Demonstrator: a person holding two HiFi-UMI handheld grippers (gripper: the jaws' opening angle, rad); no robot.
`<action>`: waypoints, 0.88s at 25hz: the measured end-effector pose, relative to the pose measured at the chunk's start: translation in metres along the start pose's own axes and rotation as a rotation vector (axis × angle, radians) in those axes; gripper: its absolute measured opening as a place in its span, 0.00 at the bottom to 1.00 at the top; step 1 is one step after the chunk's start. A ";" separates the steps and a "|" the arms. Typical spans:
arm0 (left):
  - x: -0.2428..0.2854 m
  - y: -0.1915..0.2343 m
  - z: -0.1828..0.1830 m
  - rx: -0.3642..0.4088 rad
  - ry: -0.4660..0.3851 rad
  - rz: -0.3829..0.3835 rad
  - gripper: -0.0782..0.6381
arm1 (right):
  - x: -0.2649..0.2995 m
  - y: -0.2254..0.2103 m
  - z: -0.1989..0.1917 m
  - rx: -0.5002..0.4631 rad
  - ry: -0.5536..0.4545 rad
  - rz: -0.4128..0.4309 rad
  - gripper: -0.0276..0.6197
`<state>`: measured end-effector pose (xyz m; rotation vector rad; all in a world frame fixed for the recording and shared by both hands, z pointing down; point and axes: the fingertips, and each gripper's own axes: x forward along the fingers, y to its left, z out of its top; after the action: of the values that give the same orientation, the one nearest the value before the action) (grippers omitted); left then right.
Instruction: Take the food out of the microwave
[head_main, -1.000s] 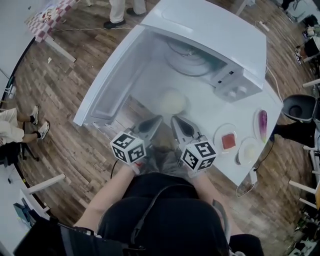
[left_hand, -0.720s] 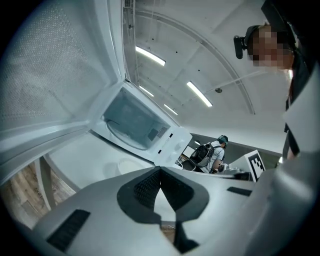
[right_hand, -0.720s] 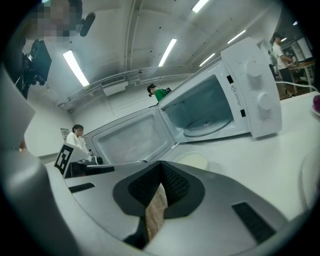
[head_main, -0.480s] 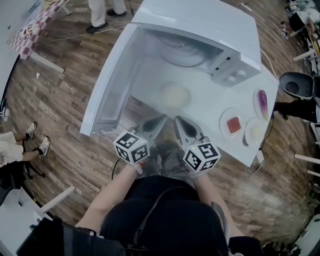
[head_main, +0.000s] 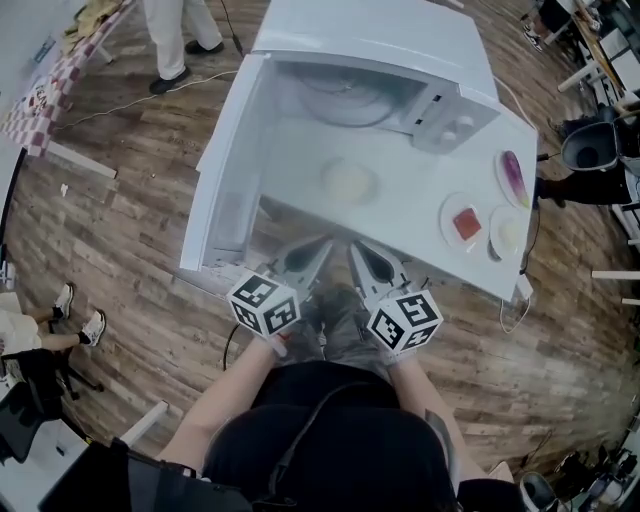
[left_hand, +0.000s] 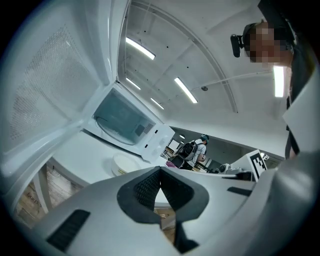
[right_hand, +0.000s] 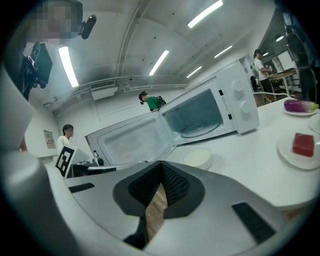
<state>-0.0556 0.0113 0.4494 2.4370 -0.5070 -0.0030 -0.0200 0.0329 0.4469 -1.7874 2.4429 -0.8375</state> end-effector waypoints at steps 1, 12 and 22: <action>-0.003 -0.002 0.000 0.000 -0.001 -0.005 0.12 | -0.003 0.002 -0.001 -0.001 -0.005 -0.005 0.07; -0.014 -0.021 0.000 0.006 0.004 -0.061 0.12 | -0.023 0.019 0.001 -0.019 -0.054 -0.035 0.07; -0.027 -0.026 0.012 0.004 -0.027 -0.060 0.12 | -0.027 0.039 0.016 -0.051 -0.089 -0.026 0.07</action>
<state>-0.0728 0.0326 0.4205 2.4586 -0.4460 -0.0598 -0.0404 0.0581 0.4088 -1.8345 2.4120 -0.6876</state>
